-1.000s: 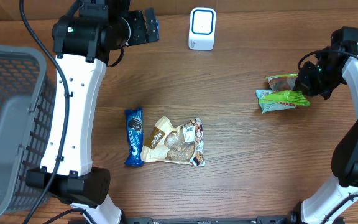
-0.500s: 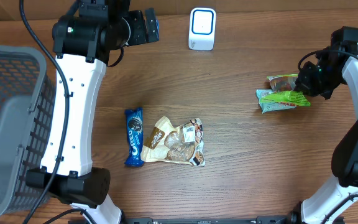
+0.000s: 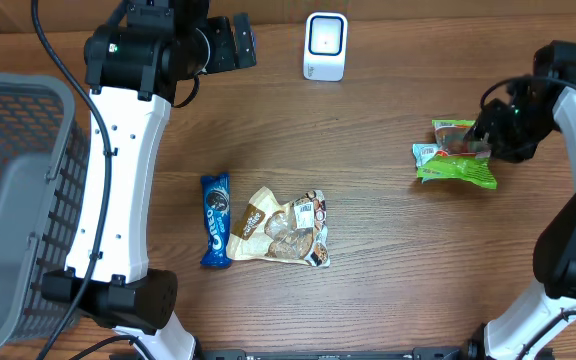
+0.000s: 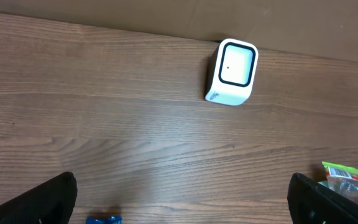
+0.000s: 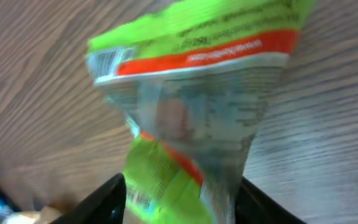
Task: Scan the item barcode
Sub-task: 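Move the right gripper to the beige cookie bag and grasp it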
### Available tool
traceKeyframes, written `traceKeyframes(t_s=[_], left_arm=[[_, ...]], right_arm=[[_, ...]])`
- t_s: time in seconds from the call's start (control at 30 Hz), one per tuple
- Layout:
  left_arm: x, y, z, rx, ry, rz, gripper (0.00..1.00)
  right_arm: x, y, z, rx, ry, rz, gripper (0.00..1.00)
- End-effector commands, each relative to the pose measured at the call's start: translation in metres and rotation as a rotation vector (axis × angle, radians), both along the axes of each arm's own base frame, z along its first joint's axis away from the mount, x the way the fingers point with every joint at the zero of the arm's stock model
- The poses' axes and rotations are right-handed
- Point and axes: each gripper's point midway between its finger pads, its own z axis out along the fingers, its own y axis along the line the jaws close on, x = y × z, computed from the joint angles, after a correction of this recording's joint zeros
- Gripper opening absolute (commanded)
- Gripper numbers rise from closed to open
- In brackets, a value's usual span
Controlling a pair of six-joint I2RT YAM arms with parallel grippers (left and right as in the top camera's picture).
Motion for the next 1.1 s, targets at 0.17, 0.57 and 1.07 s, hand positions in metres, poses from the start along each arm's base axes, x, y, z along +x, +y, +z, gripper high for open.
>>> traceKeyframes(t_s=[0.17,0.57,1.07], left_arm=[[-0.005,-0.001,0.019,-0.018,-0.044,0.003,1.0],[-0.005,-0.001,0.019,-0.018,-0.044,0.003,1.0],[-0.005,-0.001,0.019,-0.018,-0.044,0.003,1.0]], right_arm=[[0.034,0.068,0.125,0.101,-0.303,0.254,0.72],[-0.023,0.21,0.046,0.167,-0.199,0.779,0.84],[-0.094,0.284,-0.053,0.217,-0.124,0.983,0.83]])
